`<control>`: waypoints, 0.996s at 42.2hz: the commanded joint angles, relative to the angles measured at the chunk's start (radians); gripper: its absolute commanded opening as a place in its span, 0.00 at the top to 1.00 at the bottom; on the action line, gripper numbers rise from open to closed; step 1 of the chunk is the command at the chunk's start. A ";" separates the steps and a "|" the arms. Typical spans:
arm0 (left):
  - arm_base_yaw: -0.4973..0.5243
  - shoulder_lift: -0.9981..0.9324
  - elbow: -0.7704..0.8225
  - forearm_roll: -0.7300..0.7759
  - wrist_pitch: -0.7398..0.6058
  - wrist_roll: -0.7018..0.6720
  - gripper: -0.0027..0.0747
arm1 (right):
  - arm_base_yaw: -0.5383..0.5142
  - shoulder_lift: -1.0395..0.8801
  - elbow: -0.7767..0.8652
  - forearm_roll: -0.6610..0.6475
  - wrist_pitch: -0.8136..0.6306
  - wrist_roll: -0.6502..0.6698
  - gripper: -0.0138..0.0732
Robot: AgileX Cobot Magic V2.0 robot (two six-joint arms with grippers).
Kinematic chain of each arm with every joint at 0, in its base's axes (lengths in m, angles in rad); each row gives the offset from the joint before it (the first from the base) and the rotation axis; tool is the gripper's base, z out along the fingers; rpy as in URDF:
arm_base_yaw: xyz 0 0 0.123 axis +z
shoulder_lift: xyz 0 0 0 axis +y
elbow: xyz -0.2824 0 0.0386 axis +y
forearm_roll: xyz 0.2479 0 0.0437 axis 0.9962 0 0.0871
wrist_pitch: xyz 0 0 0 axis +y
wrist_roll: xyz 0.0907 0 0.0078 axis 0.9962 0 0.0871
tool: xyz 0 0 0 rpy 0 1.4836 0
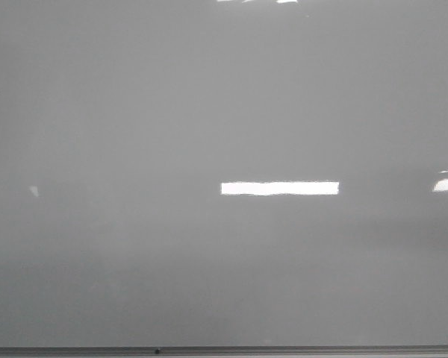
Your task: Write number 9 on whiteboard
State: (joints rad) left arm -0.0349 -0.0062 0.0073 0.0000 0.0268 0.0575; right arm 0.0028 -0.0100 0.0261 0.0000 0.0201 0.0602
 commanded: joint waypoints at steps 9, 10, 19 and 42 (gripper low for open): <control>-0.001 -0.019 0.002 -0.008 -0.086 -0.003 0.99 | -0.001 -0.019 -0.003 -0.009 -0.080 -0.004 0.92; -0.001 -0.019 0.002 -0.008 -0.086 -0.003 0.99 | -0.001 -0.019 -0.003 -0.009 -0.080 -0.004 0.92; -0.001 -0.019 0.002 -0.008 -0.086 -0.003 0.99 | -0.001 -0.019 -0.003 -0.009 -0.080 -0.004 0.92; -0.001 -0.019 -0.007 -0.008 -0.174 -0.011 0.99 | -0.001 -0.019 -0.040 -0.008 -0.101 -0.004 0.92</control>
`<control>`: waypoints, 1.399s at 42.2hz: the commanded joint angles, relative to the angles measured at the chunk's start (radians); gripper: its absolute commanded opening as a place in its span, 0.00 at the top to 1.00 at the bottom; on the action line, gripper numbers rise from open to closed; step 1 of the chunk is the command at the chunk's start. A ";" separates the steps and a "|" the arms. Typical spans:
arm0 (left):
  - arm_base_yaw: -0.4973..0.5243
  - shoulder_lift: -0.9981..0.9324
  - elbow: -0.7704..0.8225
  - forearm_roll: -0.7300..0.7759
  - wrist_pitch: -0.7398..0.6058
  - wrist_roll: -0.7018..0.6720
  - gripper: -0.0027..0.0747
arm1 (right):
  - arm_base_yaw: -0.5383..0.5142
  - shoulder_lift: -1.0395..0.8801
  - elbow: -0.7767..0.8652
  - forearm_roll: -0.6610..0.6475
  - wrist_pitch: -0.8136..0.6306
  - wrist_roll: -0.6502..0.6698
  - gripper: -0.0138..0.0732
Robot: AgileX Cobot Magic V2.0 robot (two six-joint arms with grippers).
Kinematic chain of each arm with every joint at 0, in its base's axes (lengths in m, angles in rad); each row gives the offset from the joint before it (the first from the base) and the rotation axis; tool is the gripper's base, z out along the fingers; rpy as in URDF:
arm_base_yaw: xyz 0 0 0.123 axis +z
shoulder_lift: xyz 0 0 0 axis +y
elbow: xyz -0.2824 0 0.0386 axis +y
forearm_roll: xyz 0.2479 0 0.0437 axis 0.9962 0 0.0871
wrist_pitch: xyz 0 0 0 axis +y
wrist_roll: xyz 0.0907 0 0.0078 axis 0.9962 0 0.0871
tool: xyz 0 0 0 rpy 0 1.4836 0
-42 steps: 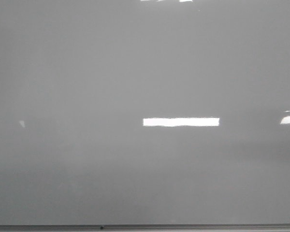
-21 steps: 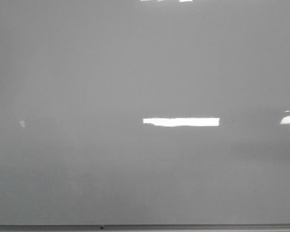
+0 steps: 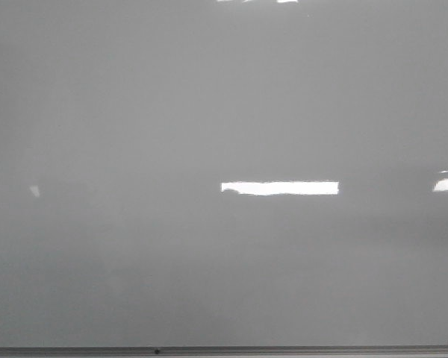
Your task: Write number 9 on whiteboard
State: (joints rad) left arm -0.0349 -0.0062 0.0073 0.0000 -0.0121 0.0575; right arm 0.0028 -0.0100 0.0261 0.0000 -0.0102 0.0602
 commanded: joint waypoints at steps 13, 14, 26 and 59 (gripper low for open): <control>-0.001 0.016 -0.295 -0.012 0.094 -0.021 0.99 | -0.001 0.004 -0.328 -0.042 0.159 -0.005 0.92; -0.001 0.027 -0.325 -0.012 0.132 -0.021 0.99 | -0.001 0.016 -0.353 -0.042 0.183 -0.005 0.92; -0.001 0.215 -0.657 -0.046 0.396 -0.021 0.99 | -0.001 0.183 -0.632 -0.042 0.402 -0.005 0.92; -0.001 0.409 -0.692 -0.108 0.495 -0.019 0.99 | -0.001 0.461 -0.707 -0.044 0.590 -0.042 0.92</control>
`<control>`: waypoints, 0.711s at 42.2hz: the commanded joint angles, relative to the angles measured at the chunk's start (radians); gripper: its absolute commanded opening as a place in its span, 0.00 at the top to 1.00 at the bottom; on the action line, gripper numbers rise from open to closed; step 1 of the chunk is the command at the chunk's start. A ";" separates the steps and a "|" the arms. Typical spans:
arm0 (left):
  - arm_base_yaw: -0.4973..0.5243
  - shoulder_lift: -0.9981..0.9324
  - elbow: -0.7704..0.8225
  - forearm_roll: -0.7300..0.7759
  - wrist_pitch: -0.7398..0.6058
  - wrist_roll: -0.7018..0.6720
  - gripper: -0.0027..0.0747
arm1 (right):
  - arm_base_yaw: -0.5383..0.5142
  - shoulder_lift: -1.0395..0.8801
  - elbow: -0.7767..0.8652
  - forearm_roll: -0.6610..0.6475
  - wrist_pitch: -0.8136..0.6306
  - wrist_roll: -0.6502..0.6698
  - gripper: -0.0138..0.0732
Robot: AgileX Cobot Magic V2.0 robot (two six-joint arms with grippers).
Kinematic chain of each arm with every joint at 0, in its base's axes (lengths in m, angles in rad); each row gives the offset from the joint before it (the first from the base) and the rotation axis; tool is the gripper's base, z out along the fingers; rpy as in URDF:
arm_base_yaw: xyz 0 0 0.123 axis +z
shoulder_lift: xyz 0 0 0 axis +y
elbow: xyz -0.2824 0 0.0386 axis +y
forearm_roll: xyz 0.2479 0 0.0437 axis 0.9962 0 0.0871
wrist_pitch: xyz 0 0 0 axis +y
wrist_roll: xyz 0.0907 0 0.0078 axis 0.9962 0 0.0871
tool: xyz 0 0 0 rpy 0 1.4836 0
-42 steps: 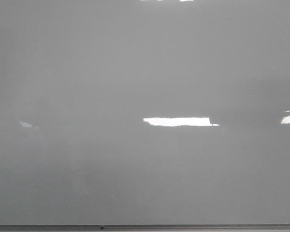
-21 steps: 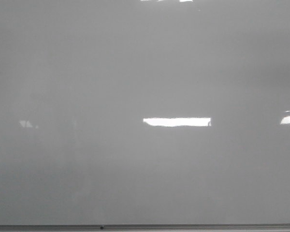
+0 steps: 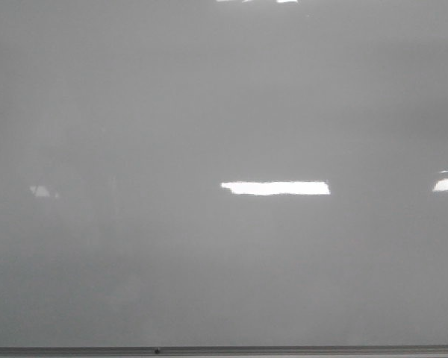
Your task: Write number 9 on whiteboard
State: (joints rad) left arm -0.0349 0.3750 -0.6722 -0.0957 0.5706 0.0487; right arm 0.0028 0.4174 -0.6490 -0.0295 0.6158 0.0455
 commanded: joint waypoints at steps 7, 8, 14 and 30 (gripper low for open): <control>-0.001 0.056 0.007 -0.007 -0.069 0.018 0.97 | -0.001 0.077 -0.032 -0.015 0.025 -0.046 0.78; -0.001 0.064 0.007 -0.007 -0.062 0.027 0.94 | -0.001 0.081 -0.032 -0.015 0.028 -0.046 0.72; -0.001 0.110 0.007 0.028 -0.047 0.046 0.66 | -0.001 0.100 -0.032 -0.015 0.029 -0.046 0.33; -0.001 0.405 -0.052 0.028 -0.058 0.046 0.34 | -0.001 0.112 -0.032 -0.015 0.003 -0.046 0.11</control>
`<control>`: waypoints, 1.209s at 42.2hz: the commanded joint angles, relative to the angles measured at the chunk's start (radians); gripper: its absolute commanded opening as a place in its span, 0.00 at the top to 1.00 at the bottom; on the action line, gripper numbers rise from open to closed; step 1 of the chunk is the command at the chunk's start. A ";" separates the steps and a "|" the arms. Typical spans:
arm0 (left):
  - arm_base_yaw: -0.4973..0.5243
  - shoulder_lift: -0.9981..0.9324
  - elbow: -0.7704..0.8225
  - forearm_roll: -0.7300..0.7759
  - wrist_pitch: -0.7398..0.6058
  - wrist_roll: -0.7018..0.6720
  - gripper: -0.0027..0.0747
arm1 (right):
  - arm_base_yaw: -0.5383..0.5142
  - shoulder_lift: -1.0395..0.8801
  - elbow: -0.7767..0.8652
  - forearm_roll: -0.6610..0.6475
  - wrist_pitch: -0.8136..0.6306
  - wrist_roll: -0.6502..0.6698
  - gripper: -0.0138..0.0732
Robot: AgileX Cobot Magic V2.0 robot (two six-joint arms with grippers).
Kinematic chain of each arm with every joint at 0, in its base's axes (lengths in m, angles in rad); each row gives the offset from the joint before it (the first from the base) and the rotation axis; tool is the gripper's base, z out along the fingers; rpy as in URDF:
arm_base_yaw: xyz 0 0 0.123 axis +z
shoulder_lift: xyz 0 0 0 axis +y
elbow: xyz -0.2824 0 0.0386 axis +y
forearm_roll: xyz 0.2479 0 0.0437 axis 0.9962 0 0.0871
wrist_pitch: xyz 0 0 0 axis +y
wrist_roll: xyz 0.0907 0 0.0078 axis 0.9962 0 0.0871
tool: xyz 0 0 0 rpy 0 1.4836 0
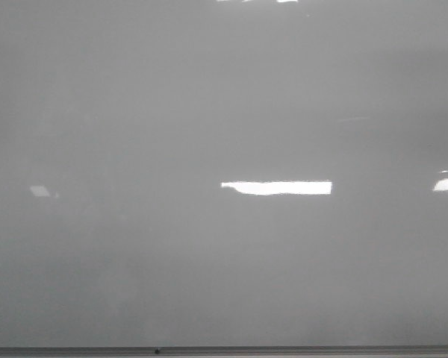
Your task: Write number 9 on whiteboard
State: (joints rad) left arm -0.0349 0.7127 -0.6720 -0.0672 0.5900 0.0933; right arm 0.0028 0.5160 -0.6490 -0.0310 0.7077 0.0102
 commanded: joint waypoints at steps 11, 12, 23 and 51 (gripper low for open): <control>-0.001 0.335 -0.138 -0.009 -0.172 0.001 0.34 | -0.001 0.014 -0.032 -0.013 -0.093 -0.010 0.11; -0.001 0.354 -0.144 -0.009 -0.184 0.001 0.34 | -0.001 0.014 -0.032 -0.013 -0.093 -0.010 0.11; -0.001 0.575 -0.222 -0.049 -0.242 0.001 0.34 | -0.001 0.014 -0.032 -0.013 -0.093 -0.010 0.11; -0.001 0.744 -0.240 -0.054 -0.417 0.001 0.62 | -0.001 0.014 -0.032 -0.013 -0.092 -0.010 0.11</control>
State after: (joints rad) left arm -0.0349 1.4881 -0.8778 -0.1108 0.2461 0.0954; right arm 0.0028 0.5160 -0.6490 -0.0317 0.6909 0.0102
